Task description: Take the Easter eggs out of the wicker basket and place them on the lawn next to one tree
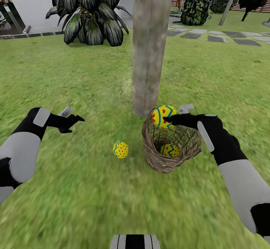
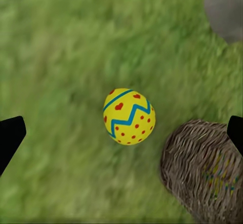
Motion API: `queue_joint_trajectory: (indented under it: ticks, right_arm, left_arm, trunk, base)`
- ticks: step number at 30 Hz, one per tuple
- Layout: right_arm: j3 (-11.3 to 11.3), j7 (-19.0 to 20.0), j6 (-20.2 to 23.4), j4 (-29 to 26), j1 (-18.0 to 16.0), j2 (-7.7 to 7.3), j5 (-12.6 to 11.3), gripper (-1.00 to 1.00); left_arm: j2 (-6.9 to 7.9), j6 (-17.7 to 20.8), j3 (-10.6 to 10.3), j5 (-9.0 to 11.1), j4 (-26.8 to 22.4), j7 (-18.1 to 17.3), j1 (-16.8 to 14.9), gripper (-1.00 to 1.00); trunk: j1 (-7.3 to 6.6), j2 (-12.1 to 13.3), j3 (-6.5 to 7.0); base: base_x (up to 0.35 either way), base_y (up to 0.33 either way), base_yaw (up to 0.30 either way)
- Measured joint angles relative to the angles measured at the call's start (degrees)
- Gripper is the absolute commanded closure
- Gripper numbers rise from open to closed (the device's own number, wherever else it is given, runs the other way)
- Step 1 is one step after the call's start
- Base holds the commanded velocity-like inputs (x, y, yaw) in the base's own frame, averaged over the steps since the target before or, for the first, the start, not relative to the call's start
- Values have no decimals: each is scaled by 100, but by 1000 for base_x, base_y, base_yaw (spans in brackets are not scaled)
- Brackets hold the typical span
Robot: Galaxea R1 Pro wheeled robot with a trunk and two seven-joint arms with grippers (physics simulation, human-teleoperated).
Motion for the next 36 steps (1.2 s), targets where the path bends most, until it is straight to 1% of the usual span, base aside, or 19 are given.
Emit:
queue_joint_trajectory:
  ticks: [2,3,4,6,9,13,17,20,21,22,24,26,27,28,29,31,32,34,36]
  right_arm:
    - [40,-640,34,-1036,431,40,14,100]
    - [232,-1149,44,-1617,665,135,-20,100]
    - [533,-1494,42,-1924,800,253,-21,100]
    - [1088,-2128,13,-2193,980,410,24,100]
    - [1599,-2610,-7,-2263,1119,695,71,100]
    - [2188,-3066,-14,-2208,1257,1033,50,100]
    - [2681,-3131,-200,-1760,1461,1389,81,100]
    - [2806,-3112,-614,-1152,1490,1473,-10,100]
    - [2817,-3096,-884,-757,1493,1485,-149,100]
    - [2826,-3087,-1277,-252,1495,1496,-321,100]
    - [2848,-3080,-1962,566,1495,1510,-512,100]
    - [2831,-3085,-2263,900,1494,1554,-567,100]
    - [2825,-3086,-2316,934,1497,1553,-578,100]
    - [2826,-3084,-2444,959,1521,1556,-591,100]
    - [2842,-3082,-2578,979,1641,1575,-599,100]
    - [2871,-3075,-2651,990,1774,1599,-596,100]
    - [2952,-3078,-2687,998,1828,1649,-592,100]
    - [3092,-3089,-2829,1008,1884,1686,-583,100]
    - [3135,-3093,-2940,1029,1906,1696,-583,100]
  left_arm:
    - [-8,0,-3,-1,14,-6,-1,-100]
    - [-14,1,-6,-3,17,-8,-3,-100]
    - [-16,0,-6,-6,18,-9,-2,-100]
    - [-4,1,-1,-14,19,-10,-3,-100]
    - [130,16,8,22,18,-103,-4,-100]
    - [476,18,-5,139,17,-1324,2,-100]
    - [539,17,-3,154,63,-1668,10,-100]
    - [544,9,-8,97,95,-2430,82,-100]
    - [546,-28,-12,56,-29,-2628,239,-100]
    - [529,-151,-8,32,-456,-2733,526,-100]
    - [410,-406,-4,3,-1763,-2809,1356,-100]
    - [224,-459,0,4,-3075,-2821,2126,-100]
    - [179,-458,4,9,-3344,-2823,2321,-100]
    - [91,-468,6,10,-3656,-2826,2648,-100]
    - [7,-488,25,11,-3790,-2834,2971,-100]
    - [-41,-499,155,71,-3840,-2850,3325,-100]
    - [-57,-504,343,211,-3851,-2859,3527,-100]
    - [-67,-495,458,393,-3783,-2862,3654,-100]
    - [-69,-498,481,424,-3470,-2866,3683,-100]
  trunk:
    - [0,0,0]
    - [0,0,0]
    - [0,0,0]
    - [1,0,0]
    - [0,0,0]
    - [0,0,0]
    - [1,1,-1]
    - [1,1,-1]
    - [2,1,-1]
    - [2,1,-2]
    - [1,1,-2]
    - [1,0,-1]
    - [1,0,-1]
    - [1,1,-1]
    - [2,1,-2]
    - [1,0,-1]
    - [1,1,-1]
    - [1,0,-1]
    - [0,1,-1]
  base:
    - [0,77,0]
    - [0,221,0]
    - [0,260,0]
    - [0,287,0]
    - [0,301,0]
    - [0,304,0]
    - [0,300,0]
    - [0,197,0]
    - [0,58,0]
    - [0,30,0]
    - [42,12,0]
    - [21,3,0]
    - [7,1,0]
    - [3,0,0]
    - [1,0,0]
    - [0,0,0]
    - [0,0,0]
    - [9,37,0]
    - [107,201,0]
